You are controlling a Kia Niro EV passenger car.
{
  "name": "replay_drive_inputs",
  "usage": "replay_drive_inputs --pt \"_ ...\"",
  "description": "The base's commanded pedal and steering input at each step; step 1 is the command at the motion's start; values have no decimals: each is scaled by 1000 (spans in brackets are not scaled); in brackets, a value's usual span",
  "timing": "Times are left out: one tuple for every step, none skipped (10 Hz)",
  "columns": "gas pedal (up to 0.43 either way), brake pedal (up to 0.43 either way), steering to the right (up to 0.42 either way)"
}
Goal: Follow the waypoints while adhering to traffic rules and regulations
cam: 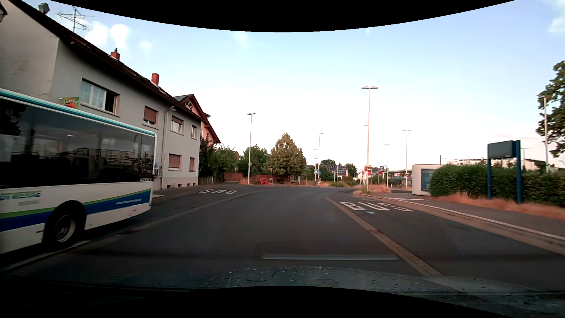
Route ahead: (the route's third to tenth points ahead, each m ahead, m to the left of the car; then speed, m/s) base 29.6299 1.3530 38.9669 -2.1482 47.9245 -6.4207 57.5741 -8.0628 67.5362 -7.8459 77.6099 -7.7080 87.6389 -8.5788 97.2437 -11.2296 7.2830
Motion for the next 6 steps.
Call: replay_drive_inputs --pt "118 0 6" --pt "118 0 6" --pt "118 0 6" --pt "118 0 6" --pt "118 0 6" --pt "118 0 6"
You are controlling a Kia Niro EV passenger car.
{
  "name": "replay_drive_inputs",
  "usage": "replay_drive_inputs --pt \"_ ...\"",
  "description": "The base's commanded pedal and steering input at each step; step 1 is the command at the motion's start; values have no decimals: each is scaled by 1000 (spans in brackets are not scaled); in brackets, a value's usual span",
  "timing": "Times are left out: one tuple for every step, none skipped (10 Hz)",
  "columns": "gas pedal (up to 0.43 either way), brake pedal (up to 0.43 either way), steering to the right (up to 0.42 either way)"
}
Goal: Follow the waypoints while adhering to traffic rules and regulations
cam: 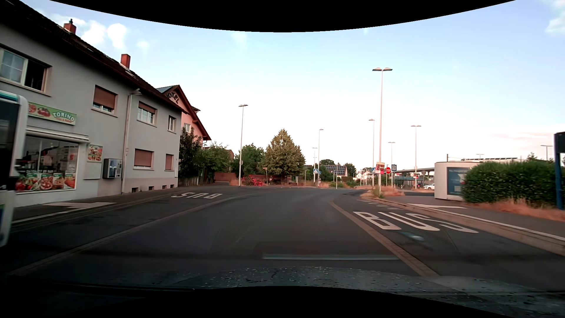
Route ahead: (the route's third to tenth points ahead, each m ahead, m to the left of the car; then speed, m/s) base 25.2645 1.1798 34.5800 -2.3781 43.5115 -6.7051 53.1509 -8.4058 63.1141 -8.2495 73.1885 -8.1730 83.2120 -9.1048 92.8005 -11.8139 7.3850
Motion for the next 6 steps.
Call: replay_drive_inputs --pt "110 0 6" --pt "110 0 6" --pt "110 0 6" --pt "98 0 6" --pt "87 0 9" --pt "79 0 13"
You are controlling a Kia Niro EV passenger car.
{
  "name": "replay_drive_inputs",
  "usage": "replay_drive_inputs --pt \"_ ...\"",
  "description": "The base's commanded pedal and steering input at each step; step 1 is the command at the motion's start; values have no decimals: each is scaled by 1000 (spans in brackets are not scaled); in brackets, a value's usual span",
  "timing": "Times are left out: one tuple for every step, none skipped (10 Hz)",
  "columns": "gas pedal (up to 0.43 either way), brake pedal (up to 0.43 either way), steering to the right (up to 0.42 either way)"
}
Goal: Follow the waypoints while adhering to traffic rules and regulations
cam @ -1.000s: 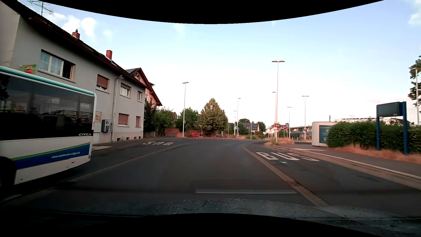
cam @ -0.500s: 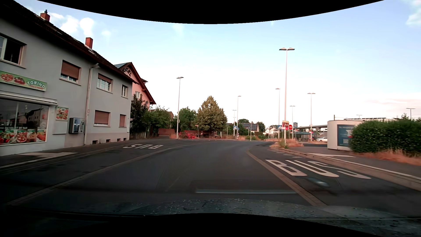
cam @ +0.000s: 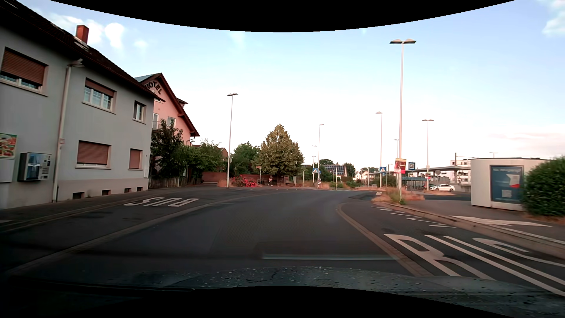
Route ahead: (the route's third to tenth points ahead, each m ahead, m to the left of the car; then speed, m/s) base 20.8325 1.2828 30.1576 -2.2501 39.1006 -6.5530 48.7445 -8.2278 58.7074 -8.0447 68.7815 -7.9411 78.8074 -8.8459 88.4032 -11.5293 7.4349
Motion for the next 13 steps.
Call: replay_drive_inputs --pt "67 0 13" --pt "39 0 14" --pt "28 0 15" --pt "0 0 17" --pt "0 0 18" --pt "0 0 22" --pt "0 0 26" --pt "0 0 28" --pt "0 0 33" --pt "0 0 41" --pt "0 0 48" --pt "0 0 55" --pt "0 0 62"
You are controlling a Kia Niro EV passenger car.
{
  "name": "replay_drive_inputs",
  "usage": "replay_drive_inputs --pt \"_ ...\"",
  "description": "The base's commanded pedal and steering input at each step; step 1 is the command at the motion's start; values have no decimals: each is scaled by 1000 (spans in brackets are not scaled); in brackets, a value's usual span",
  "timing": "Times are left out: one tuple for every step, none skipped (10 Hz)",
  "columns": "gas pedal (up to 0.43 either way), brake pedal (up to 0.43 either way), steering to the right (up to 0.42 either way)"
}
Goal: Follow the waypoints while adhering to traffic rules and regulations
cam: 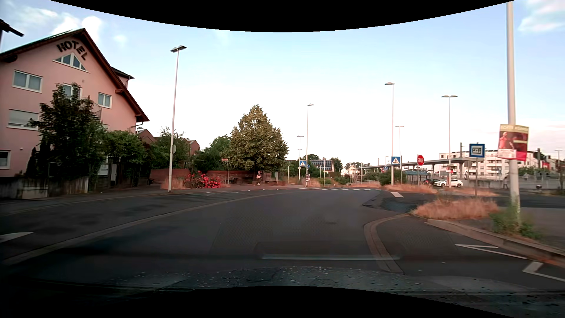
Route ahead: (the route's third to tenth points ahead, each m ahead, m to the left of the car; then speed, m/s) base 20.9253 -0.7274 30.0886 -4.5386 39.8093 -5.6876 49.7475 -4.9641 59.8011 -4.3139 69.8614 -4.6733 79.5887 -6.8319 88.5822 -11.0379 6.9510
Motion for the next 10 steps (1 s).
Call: replay_drive_inputs --pt "0 0 68" --pt "0 0 74" --pt "0 12 80" --pt "0 37 86" --pt "0 55 91" --pt "0 67 95" --pt "0 79 98" --pt "0 91 100" --pt "0 98 100" --pt "0 104 100"
